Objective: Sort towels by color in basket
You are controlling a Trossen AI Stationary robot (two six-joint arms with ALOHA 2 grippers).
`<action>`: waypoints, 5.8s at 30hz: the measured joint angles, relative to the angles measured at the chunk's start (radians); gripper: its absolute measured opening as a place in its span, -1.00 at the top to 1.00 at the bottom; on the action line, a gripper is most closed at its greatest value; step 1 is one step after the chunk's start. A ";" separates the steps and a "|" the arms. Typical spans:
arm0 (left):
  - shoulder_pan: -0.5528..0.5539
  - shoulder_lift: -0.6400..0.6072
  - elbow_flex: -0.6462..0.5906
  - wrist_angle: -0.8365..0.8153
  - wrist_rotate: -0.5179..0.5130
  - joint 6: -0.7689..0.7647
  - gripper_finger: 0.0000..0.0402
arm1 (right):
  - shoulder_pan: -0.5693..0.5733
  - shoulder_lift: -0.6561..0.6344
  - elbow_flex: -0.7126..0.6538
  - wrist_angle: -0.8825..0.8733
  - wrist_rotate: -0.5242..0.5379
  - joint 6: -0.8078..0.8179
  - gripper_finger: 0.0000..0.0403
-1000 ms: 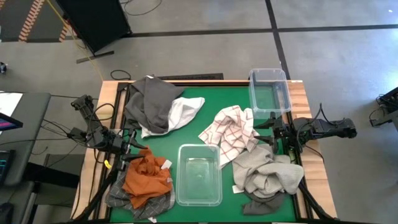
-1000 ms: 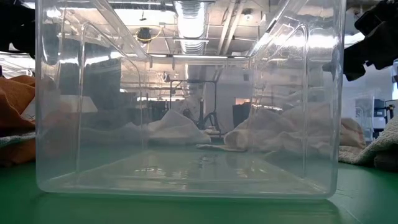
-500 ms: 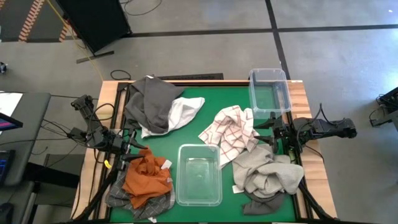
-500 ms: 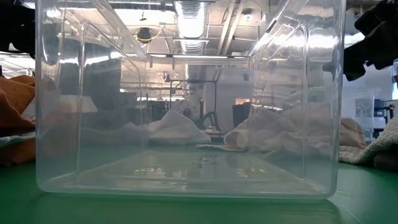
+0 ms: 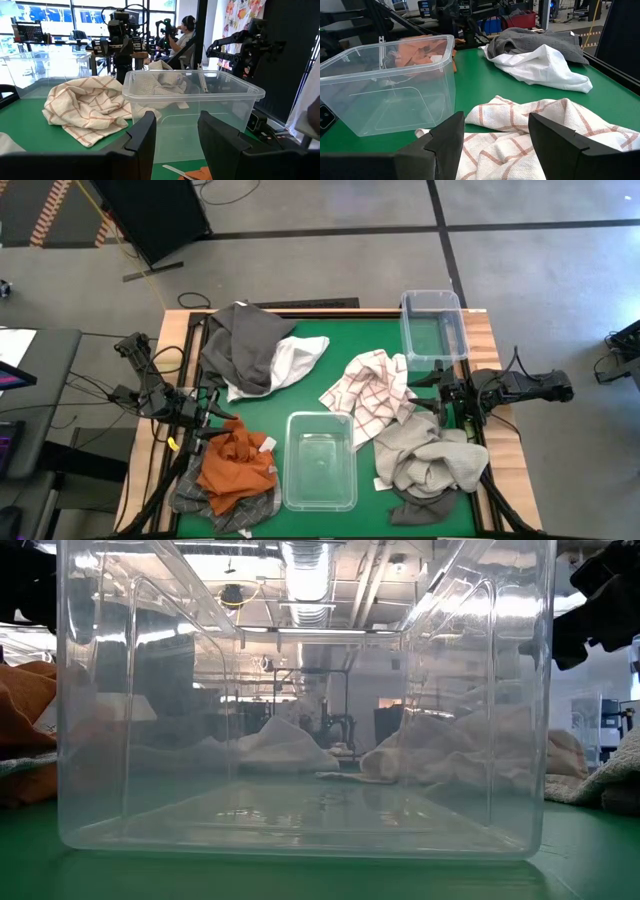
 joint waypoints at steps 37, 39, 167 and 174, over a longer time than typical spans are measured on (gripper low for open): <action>0.054 0.000 -0.002 0.290 -0.220 0.489 0.30 | 0.000 0.000 0.000 0.000 0.000 0.000 -0.24; 0.086 0.000 -0.002 0.330 -0.230 0.558 0.29 | 0.000 0.000 0.000 0.000 0.000 0.000 -0.24; 1.411 1.139 1.216 -0.783 0.494 0.350 0.95 | 0.000 0.000 0.000 -0.007 0.000 0.000 -0.24; 1.411 1.068 1.262 -0.764 0.492 0.319 0.81 | 0.000 0.000 0.000 -0.007 0.000 0.000 -0.24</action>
